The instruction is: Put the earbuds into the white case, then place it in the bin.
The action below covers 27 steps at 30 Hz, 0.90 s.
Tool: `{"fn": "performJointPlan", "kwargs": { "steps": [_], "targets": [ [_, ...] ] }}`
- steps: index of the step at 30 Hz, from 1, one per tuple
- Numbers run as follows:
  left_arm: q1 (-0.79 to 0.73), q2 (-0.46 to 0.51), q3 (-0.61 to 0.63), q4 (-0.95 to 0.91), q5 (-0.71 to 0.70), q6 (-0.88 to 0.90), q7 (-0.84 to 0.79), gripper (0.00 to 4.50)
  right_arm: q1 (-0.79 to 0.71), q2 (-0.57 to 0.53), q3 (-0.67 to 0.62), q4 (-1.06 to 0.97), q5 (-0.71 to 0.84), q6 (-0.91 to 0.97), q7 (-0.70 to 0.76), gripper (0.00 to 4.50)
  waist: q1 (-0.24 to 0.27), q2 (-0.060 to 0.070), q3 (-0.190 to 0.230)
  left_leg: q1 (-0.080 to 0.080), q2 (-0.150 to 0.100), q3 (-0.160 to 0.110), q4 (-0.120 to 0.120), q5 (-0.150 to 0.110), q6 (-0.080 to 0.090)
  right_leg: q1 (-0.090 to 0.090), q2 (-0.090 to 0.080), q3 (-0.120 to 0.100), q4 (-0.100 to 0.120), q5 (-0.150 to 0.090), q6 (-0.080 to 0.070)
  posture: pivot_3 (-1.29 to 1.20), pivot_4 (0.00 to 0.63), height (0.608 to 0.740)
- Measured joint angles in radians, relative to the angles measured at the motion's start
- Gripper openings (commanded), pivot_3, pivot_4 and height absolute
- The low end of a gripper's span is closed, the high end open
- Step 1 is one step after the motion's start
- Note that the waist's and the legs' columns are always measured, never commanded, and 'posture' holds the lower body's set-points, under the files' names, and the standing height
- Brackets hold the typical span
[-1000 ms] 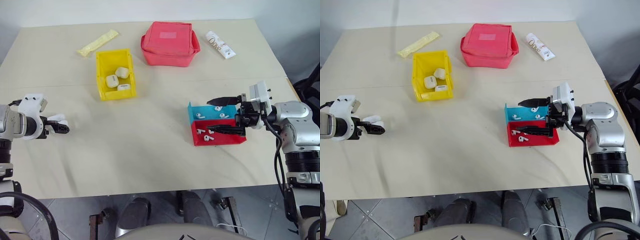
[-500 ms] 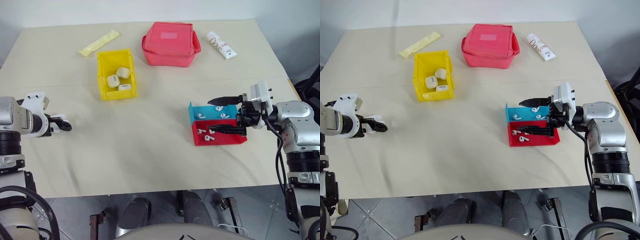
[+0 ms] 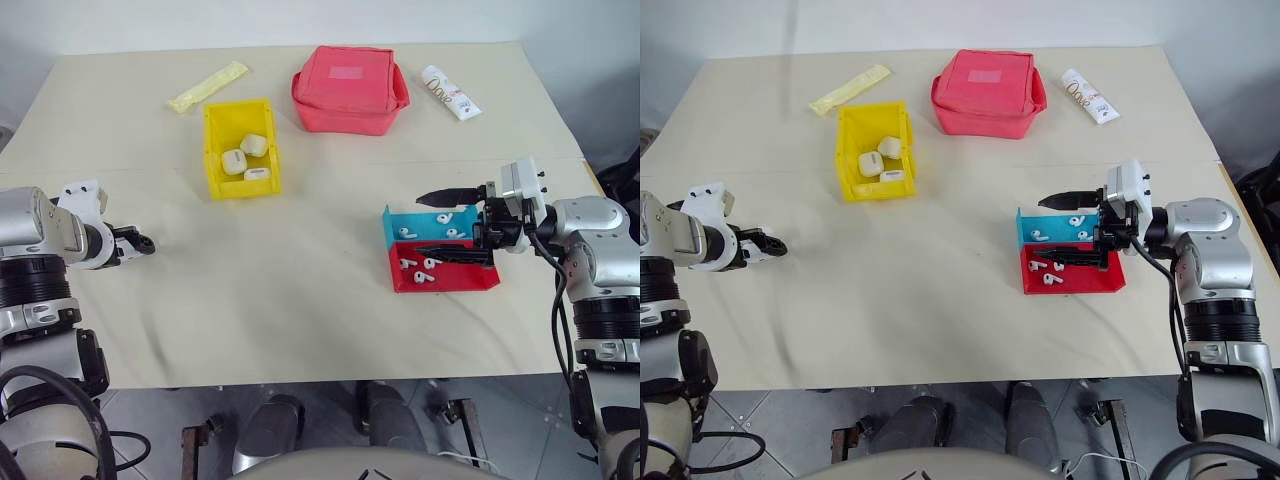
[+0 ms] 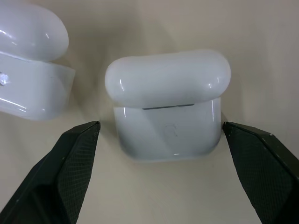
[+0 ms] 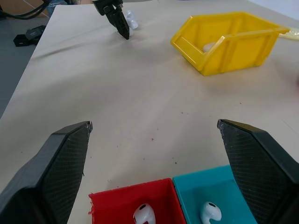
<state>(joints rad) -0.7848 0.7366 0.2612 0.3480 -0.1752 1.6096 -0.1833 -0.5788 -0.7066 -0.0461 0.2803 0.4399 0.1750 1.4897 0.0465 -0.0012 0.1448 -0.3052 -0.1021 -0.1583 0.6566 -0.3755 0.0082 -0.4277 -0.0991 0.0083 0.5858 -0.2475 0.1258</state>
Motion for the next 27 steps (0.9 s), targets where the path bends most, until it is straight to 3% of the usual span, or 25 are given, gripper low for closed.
{"fn": "performJointPlan", "kwargs": {
  "steps": [11,18,25,27],
  "targets": [
    [-0.018,-0.032,0.035,0.014,0.014,0.002,0.04,4.49,0.002,0.0,0.0,-0.001,0.0,0.0,-0.001,4.5,0.007,0.001,-0.001,0.0,-0.001,0.0,0.001,0.0,0.0,0.0,-0.001,0.0,0.001,0.0,0.0,0.0,0.15,0.74],
    [-0.027,-0.04,0.028,0.019,0.015,0.001,0.039,2.77,0.006,0.0,0.0,-0.004,0.0,0.0,-0.005,4.5,0.003,0.002,-0.001,0.001,0.0,0.0,0.0,0.0,0.0,0.0,0.0,0.0,0.001,0.0,0.0,0.0,0.15,0.74],
    [0.095,0.002,-0.024,-0.135,-0.023,-0.062,-0.048,2.77,0.028,-0.025,-0.005,-0.036,0.001,0.002,-0.02,4.5,-0.002,0.002,-0.001,0.0,0.0,0.0,-0.001,0.0,-0.001,0.0,0.0,0.001,0.0,0.0,0.0,0.0,0.15,0.74],
    [0.199,0.029,-0.042,-0.227,-0.036,-0.2,-0.125,2.77,0.044,-0.033,-0.013,-0.061,0.004,0.007,-0.028,4.5,-0.004,0.002,-0.001,0.0,0.001,0.001,-0.002,0.0,-0.001,0.0,0.0,0.001,-0.001,0.0,0.0,0.0,0.15,0.74]
  ]
}}
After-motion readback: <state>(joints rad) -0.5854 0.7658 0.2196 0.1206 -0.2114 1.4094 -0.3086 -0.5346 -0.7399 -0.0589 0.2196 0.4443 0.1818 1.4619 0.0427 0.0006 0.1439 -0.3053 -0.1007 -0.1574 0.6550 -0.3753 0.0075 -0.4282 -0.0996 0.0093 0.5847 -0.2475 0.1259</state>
